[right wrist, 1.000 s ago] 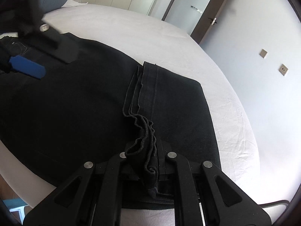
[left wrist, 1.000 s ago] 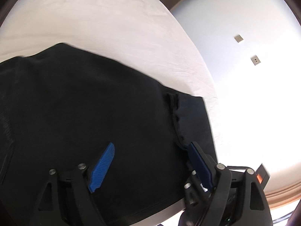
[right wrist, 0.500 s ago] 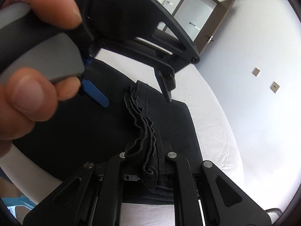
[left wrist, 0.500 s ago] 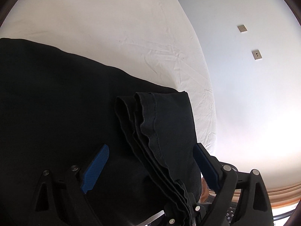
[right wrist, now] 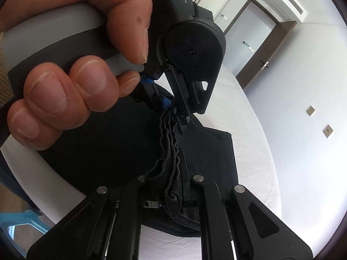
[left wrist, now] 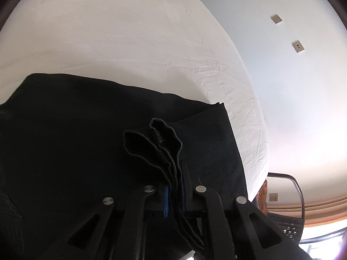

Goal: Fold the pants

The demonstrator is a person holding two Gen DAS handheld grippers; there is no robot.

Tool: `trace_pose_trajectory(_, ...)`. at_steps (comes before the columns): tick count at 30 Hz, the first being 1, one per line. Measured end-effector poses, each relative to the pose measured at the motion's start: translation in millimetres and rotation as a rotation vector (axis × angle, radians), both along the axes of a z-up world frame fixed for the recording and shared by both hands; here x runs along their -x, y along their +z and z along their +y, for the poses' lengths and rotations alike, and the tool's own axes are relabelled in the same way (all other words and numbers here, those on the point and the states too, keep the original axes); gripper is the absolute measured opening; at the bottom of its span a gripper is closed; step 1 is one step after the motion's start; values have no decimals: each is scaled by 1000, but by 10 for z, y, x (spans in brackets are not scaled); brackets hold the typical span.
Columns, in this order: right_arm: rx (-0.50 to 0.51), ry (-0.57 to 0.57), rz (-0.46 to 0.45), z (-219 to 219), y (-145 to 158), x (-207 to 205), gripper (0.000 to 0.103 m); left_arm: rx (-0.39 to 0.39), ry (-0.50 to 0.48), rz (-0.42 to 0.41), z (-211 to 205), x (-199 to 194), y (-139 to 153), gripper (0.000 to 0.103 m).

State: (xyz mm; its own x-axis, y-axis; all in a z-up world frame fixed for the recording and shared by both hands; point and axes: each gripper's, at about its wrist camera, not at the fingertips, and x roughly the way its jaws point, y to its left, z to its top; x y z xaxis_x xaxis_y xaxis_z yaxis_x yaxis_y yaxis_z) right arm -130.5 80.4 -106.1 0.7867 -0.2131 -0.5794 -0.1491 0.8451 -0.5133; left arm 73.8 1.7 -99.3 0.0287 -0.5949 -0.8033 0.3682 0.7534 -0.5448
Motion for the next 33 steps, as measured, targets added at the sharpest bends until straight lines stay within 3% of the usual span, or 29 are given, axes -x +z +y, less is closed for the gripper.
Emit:
trace_pose_trajectory(5,32,86,35,399,-15,38,9,-31,-19,-34,199,-147,54,8)
trace_pose_trajectory(14,37,216,103,1070,-263,24,9,-192,-62,-104,589,-389,-46,8)
trace_pose_trajectory(20,29,260,154,1335,-397,88,9,-212,-54,-113,723,-415,-106,9)
trace_pose_trajectory(29,44,279,207,1303,-613,4,9,-238,-52,-129,741,-412,-140,13)
trace_pose_trajectory(33,37,284,220,1030,-416,-149,12,-243,-44,-138,777,-446,-128,14)
